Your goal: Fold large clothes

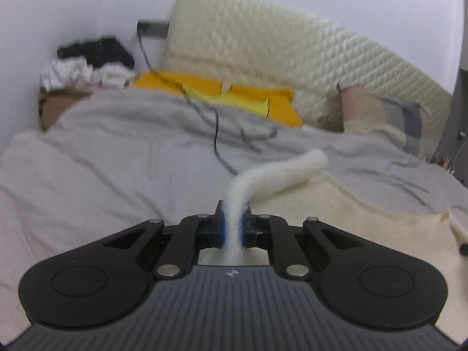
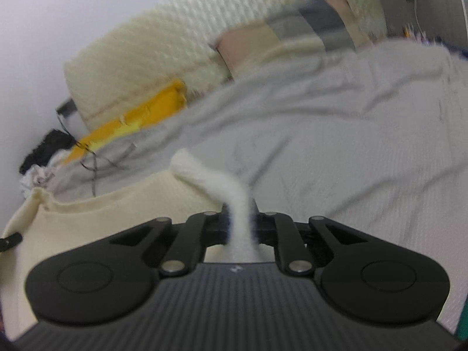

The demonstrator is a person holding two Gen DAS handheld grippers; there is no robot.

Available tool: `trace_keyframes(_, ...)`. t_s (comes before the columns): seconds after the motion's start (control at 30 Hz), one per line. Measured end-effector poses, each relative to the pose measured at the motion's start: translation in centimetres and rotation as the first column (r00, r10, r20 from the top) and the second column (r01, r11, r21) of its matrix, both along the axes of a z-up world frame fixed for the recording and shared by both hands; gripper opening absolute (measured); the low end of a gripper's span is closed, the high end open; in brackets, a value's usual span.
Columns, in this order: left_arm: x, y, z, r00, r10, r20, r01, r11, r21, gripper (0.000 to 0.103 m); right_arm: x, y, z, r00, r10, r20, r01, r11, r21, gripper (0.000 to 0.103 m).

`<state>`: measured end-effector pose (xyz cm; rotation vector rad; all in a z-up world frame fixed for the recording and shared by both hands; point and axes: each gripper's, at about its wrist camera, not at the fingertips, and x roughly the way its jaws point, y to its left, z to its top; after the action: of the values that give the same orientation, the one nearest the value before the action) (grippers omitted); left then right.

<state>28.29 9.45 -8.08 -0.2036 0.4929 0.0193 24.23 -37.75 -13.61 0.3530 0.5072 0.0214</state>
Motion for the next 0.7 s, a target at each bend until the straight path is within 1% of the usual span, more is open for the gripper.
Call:
trace_keyframes(0.1,1.5,-0.3,-2.1,0.998,-0.011,-0.069,0.012,1.0,0.014,0.01,1.6,-0.1,-2.5,0.993,-0.001,-0.116,0.0,1.0,-0.007,0.013)
trace_keyframes(0.2,2.2,-0.8,-3.3,0.993,-0.021,-0.118,0.025,0.999,0.034,0.01,2.3,-0.4,-3.2,0.988,-0.005,-0.155,0.009,1.0,0.025,0.013)
trace_keyframes(0.3,2.2,-0.3,-3.5,0.991,-0.025,-0.132,0.024,1.0,-0.01,0.01,1.9,-0.8,-3.2,0.989,-0.002,-0.148,0.011,0.998,0.056,0.015)
trace_keyframes(0.4,1.9,0.1,-3.0,0.992,-0.033,-0.125,0.027,0.998,-0.049,0.011,1.6,0.0,-2.7,0.99,0.007,-0.138,-0.004,1.0,0.022,0.016)
trace_keyframes(0.47,1.5,0.1,-2.4,0.992,-0.04,-0.116,0.036,0.999,-0.04,0.011,1.2,0.7,-2.3,0.992,0.02,-0.127,-0.022,1.0,-0.013,0.016)
trace_keyframes(0.5,1.1,0.0,-2.1,0.993,-0.043,-0.107,0.04,0.999,-0.032,0.013,1.1,0.8,-2.0,0.993,0.022,-0.119,-0.025,0.999,-0.026,0.016)
trace_keyframes(0.53,0.6,0.0,-1.7,0.994,-0.04,-0.101,0.038,0.999,-0.025,0.018,0.8,0.9,-1.8,0.994,0.026,-0.108,-0.03,0.999,-0.036,0.018)
trace_keyframes(0.57,0.1,-0.1,-1.4,0.995,-0.031,-0.096,0.029,0.999,-0.027,0.021,0.4,1.1,-1.5,0.995,0.025,-0.101,-0.03,0.999,-0.045,0.024)
trace_keyframes(0.6,-0.5,-0.1,-1.1,0.996,-0.022,-0.087,0.019,0.999,-0.037,0.024,0.1,1.1,-1.1,0.995,0.022,-0.093,-0.027,0.998,-0.049,0.028)
trace_keyframes(0.63,-1.1,-0.1,-0.8,0.997,-0.022,-0.08,0.018,0.999,-0.044,0.026,-0.3,1.2,-0.8,0.996,0.021,-0.081,-0.025,0.998,-0.053,0.038)
trace_keyframes(0.7,-2.5,-0.2,-0.1,0.998,-0.017,-0.064,0.015,0.999,-0.035,0.027,-1.3,1.5,-0.1,0.998,0.028,-0.054,-0.032,0.998,-0.063,0.042)
